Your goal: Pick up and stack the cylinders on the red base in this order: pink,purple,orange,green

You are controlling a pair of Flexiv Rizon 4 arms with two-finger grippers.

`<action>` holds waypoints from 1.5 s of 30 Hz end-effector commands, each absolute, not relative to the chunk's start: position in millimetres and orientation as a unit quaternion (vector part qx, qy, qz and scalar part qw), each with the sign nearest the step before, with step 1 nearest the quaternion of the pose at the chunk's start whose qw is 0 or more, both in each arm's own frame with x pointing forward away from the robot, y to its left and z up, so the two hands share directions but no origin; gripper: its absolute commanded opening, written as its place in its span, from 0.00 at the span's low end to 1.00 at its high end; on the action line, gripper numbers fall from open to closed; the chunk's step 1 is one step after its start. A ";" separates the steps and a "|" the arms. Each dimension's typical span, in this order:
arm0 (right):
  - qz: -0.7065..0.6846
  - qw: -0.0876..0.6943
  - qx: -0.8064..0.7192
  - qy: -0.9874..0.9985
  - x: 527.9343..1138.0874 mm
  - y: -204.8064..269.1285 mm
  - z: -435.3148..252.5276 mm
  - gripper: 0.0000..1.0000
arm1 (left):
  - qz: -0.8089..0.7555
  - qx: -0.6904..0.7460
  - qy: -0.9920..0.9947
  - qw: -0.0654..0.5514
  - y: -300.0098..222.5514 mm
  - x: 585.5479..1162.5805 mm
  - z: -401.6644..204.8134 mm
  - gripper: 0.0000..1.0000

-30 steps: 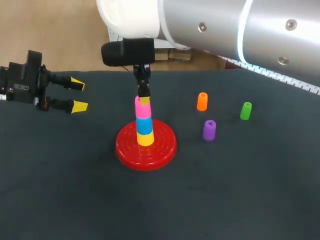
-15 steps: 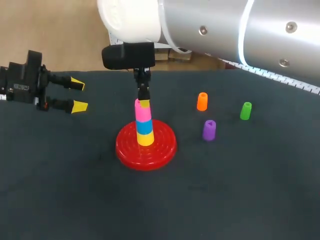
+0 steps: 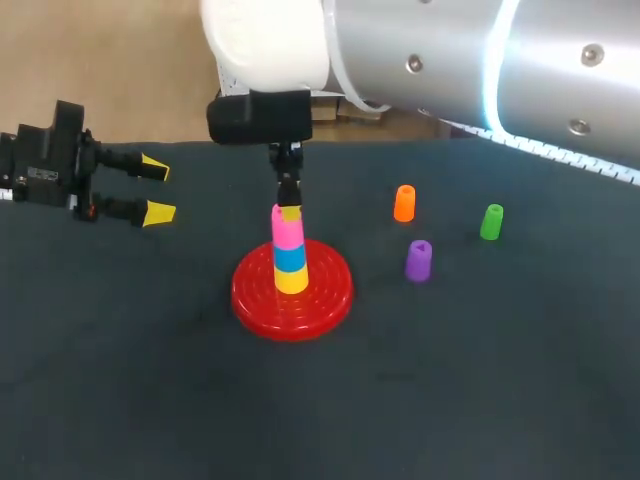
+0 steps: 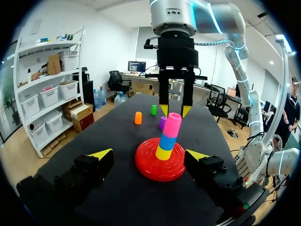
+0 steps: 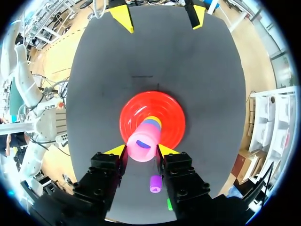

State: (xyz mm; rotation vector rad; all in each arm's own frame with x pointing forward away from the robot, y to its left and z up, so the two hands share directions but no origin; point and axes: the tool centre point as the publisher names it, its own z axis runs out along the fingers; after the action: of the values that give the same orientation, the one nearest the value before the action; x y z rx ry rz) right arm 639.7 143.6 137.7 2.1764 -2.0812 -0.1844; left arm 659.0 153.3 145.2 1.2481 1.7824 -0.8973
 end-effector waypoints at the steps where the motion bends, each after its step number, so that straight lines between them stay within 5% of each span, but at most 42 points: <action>1: -0.064 0.059 0.715 -0.693 636.0 139.8 117.9 0.00 | -0.353 0.491 0.698 0.384 154.4 660.0 143.9 1.00; 6: -0.071 0.042 0.706 -0.704 638.1 138.8 122.3 0.06 | -0.353 0.491 0.698 0.384 154.4 660.0 143.9 1.00; 7: -0.076 0.036 0.703 -0.706 639.4 138.7 125.9 0.35 | -0.353 0.491 0.698 0.384 154.4 660.0 143.9 1.00; 8: -0.077 0.031 0.701 -0.708 640.9 138.3 129.9 0.82 | -0.353 0.491 0.698 0.384 154.4 660.0 143.9 1.00; 9: -0.079 0.021 0.697 -0.713 642.8 137.7 135.2 1.00 | -0.353 0.491 0.698 0.384 154.4 660.0 143.9 1.00; 21: -0.103 -0.076 0.610 -0.782 673.7 87.0 189.1 1.00 | -0.353 0.491 0.698 0.384 154.4 660.0 143.9 1.00; 33: -0.066 -0.081 0.469 -0.877 662.5 -30.9 127.0 1.00 | -0.353 0.491 0.698 0.384 154.4 660.0 143.9 1.00; 45: -0.059 -0.101 0.426 -0.897 635.4 -41.0 91.4 1.00 | -0.353 0.491 0.698 0.384 154.4 660.0 143.9 1.00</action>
State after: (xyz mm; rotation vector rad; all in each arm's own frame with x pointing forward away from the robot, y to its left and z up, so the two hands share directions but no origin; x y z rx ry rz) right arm 647.4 -37.8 95.4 1.3264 -2.7522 -0.0568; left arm 659.0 153.3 145.2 1.2481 1.7824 -0.8974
